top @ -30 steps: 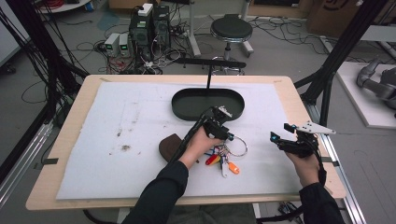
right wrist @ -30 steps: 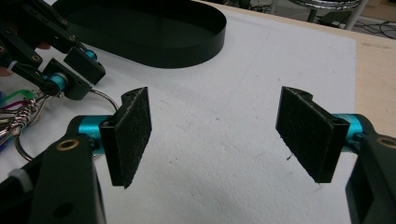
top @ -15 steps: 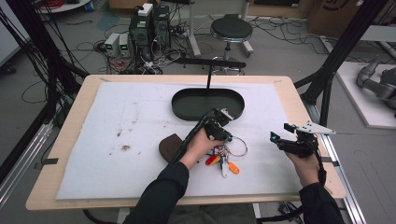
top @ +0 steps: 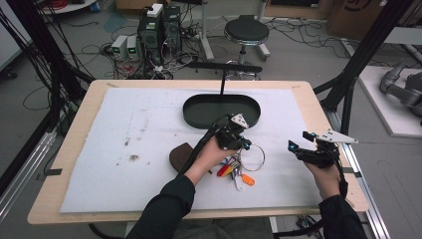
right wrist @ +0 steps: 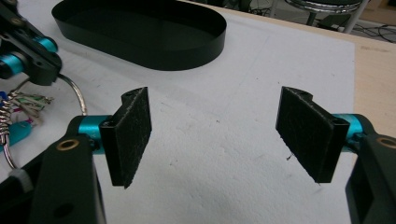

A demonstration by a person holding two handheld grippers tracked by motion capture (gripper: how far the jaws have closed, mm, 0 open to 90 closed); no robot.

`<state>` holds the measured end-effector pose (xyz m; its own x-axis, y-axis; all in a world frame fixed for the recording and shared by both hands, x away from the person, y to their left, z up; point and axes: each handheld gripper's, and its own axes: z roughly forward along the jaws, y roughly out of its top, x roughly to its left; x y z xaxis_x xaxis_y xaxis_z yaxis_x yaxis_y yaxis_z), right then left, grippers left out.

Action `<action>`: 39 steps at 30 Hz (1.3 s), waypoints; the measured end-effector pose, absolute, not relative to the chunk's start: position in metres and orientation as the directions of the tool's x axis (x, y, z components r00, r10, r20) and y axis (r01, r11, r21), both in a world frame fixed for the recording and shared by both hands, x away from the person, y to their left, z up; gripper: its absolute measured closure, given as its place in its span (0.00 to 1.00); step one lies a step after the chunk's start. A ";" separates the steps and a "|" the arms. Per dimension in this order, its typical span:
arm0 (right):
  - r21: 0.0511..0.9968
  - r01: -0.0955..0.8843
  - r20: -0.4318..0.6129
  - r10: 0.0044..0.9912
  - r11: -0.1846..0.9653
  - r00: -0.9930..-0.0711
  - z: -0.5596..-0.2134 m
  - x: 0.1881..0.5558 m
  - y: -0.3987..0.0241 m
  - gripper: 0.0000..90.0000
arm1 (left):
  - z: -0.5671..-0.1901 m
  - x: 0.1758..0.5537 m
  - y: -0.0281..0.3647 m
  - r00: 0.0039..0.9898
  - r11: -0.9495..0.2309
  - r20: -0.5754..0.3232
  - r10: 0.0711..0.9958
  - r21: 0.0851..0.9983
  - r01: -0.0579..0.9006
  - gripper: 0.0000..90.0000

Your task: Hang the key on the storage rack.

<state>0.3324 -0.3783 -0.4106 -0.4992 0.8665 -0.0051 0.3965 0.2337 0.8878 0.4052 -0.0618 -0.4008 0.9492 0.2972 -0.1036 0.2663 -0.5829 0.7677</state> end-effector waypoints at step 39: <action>0.887 0.397 -0.006 0.864 0.237 -0.503 -0.411 0.332 -0.377 0.31 | -0.390 0.364 -0.034 0.983 -0.564 -0.020 0.181 0.817 0.120 0.96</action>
